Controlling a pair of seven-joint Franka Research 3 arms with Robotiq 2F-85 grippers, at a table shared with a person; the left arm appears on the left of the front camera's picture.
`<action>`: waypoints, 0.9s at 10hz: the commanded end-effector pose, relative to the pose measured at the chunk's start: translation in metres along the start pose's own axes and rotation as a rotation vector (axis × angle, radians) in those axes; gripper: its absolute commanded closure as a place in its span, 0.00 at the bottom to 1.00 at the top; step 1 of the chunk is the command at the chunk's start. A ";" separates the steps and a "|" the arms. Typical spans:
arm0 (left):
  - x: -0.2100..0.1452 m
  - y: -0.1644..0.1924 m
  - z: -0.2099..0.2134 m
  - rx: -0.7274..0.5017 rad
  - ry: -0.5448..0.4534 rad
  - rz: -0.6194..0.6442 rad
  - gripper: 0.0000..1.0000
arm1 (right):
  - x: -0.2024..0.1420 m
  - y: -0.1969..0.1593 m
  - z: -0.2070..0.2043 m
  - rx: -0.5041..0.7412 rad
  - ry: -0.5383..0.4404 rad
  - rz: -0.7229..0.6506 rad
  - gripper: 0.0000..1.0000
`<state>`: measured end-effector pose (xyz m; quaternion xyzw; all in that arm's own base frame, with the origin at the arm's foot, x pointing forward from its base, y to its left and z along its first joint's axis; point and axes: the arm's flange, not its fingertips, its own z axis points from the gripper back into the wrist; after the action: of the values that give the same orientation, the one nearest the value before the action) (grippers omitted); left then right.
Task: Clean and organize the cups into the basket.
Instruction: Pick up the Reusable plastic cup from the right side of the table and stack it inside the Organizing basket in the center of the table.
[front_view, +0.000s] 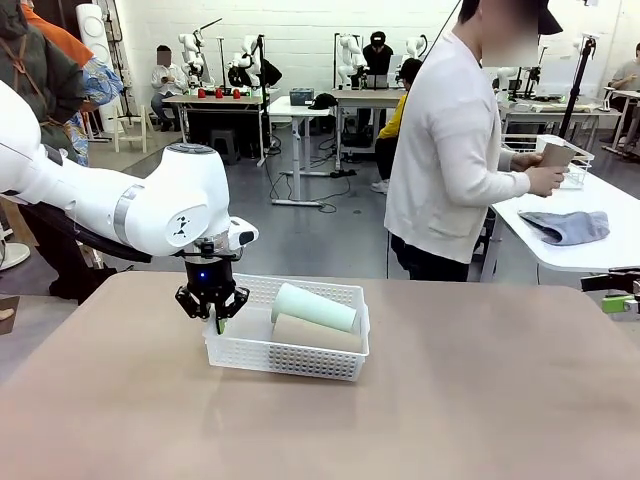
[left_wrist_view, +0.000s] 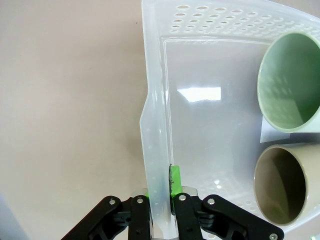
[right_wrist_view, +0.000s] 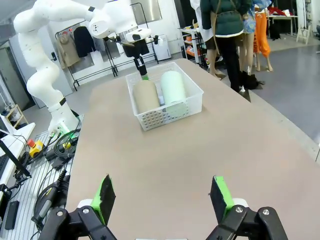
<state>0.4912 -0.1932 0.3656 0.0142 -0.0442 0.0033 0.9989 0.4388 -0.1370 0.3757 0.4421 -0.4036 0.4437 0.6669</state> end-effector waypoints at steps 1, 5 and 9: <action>0.001 -0.001 0.003 -0.002 -0.006 0.000 1.00 | 0.001 0.002 -0.001 0.007 0.004 0.002 0.00; 0.001 -0.001 0.003 -0.002 -0.006 0.000 1.00 | 0.001 0.002 -0.001 0.007 0.004 0.002 0.00; 0.001 -0.001 0.003 -0.002 -0.006 0.000 1.00 | 0.001 0.002 -0.001 0.007 0.004 0.002 0.00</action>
<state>0.4912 -0.1932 0.3656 0.0142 -0.0442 0.0033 0.9989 0.4388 -0.1370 0.3757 0.4421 -0.4036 0.4437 0.6669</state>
